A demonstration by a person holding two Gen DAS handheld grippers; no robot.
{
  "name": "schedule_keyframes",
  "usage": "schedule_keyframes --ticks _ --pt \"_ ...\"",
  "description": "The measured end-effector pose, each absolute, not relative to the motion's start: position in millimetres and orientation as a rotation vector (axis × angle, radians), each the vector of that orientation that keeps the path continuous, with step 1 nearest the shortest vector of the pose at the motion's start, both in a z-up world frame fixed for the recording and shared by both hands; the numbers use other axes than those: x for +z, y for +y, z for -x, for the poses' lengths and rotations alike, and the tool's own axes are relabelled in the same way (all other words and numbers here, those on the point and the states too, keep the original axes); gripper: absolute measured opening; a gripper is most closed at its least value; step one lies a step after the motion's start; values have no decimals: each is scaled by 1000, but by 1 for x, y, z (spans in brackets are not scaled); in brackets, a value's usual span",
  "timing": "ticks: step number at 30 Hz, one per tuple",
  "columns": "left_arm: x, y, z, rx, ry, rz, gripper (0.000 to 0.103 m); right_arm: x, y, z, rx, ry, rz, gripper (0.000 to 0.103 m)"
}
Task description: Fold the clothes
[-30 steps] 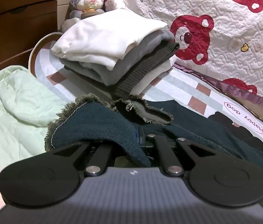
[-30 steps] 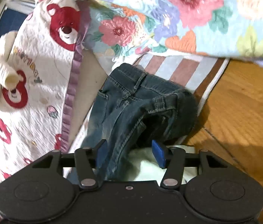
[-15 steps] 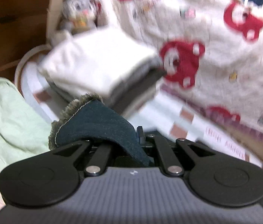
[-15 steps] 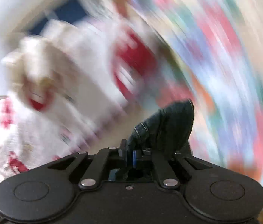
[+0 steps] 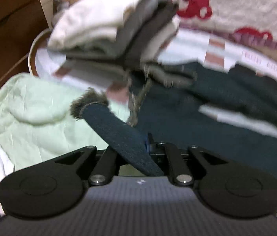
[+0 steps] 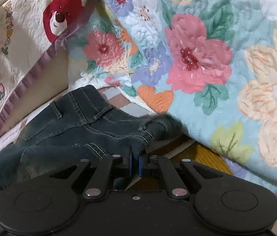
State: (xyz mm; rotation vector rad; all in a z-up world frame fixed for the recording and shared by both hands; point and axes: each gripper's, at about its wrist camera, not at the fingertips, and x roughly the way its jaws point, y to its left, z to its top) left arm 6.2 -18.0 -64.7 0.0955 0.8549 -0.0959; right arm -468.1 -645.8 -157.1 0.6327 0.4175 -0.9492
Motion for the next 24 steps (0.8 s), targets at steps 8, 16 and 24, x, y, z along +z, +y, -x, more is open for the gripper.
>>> schedule_keyframes --ticks 8,16,24 --pt "-23 -4 -4 -92 758 -95 6 -110 -638 467 -916 349 -539 5" --pt "-58 12 -13 -83 903 -177 7 -154 -634 468 -952 515 -555 6" --pt "-52 2 -9 -84 920 -259 9 -163 -634 464 -932 564 -537 7"
